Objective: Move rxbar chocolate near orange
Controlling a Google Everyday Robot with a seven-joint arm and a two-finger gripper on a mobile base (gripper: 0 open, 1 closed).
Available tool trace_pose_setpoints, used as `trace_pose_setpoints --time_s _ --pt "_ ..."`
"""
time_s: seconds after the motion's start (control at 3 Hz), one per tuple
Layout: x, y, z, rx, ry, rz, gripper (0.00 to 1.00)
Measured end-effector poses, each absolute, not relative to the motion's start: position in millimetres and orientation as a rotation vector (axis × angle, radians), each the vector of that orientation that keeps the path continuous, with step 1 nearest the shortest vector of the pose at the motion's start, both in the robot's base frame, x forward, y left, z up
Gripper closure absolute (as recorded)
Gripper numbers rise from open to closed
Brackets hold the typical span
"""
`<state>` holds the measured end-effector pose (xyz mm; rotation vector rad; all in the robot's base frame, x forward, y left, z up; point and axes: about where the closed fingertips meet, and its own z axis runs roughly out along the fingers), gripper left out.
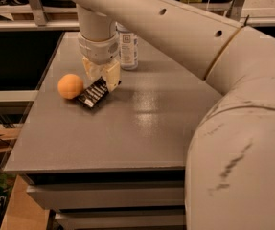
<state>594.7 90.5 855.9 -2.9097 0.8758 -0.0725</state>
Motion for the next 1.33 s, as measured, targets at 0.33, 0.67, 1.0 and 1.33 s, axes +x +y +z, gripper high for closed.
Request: trace_pose_setpoints --time_s 0.33,0.67,1.0,1.33 --pt "597.3 94.3 854.4 -2.918 0.863 -0.062 0.15" --pt "599.7 97.3 852.2 -2.925 0.848 -0.049 0.0" --pt "601.4 99.7 850.1 -2.932 0.835 -0.037 0.0" --pt "603.1 100.7 848.7 -2.935 0.826 -0.027 0.0"
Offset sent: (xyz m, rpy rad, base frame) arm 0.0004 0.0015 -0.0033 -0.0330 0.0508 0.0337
